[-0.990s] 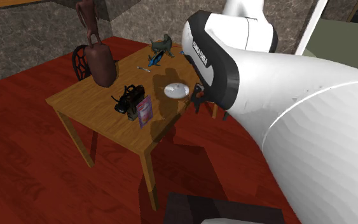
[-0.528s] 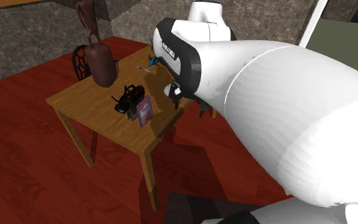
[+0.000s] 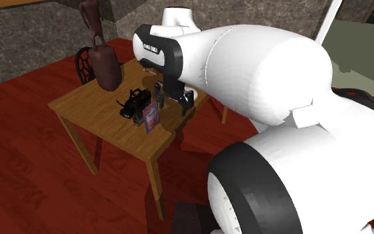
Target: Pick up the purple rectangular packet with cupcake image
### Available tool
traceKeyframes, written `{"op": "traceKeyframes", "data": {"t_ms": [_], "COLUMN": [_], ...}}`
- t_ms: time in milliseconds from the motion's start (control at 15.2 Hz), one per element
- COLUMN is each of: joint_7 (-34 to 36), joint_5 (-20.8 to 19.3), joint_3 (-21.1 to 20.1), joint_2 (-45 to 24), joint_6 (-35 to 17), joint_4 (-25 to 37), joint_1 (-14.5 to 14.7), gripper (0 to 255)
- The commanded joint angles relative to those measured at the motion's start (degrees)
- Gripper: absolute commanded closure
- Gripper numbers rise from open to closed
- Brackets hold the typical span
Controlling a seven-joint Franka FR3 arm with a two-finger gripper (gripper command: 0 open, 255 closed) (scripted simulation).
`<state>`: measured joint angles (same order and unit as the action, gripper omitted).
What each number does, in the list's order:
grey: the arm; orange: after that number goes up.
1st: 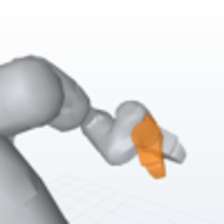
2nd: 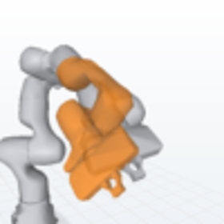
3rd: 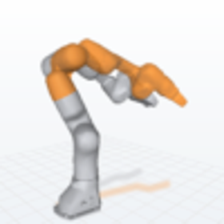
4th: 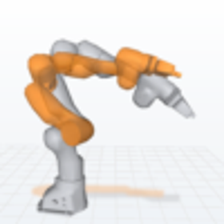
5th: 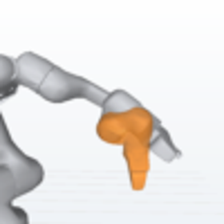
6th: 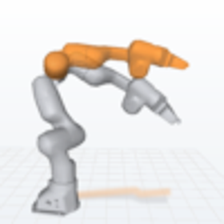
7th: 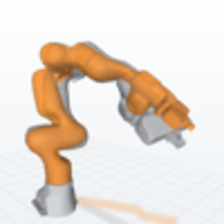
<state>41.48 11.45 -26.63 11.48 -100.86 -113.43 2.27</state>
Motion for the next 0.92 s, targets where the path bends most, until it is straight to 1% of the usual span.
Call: {"op": "traceKeyframes", "data": {"t_ms": [0, 198, 330, 462, 660, 858], "joint_7": [4.2, 10.4, 14.5, 18.4, 23.5, 23.4], "joint_5": [-1.7, -5.4, -8.2, -11.1, -15.4, -15.4], "joint_3": [-2.0, -4.3, -5.4, -5.9, -5.8, -5.5], "joint_2": [-4.6, -12.2, -17.6, -23.1, -31.6, -31.6], "joint_6": [-0.5, -0.9, -0.7, 0.0, 2.0, -0.3], "joint_4": [3.8, 10.0, 14.8, 20.0, 29.1, 26.9], "joint_1": [0.4, 1.6, 3.0, 4.9, 8.7, 8.7], "gripper": [0, 0, 0, 0, 0, 0]}}
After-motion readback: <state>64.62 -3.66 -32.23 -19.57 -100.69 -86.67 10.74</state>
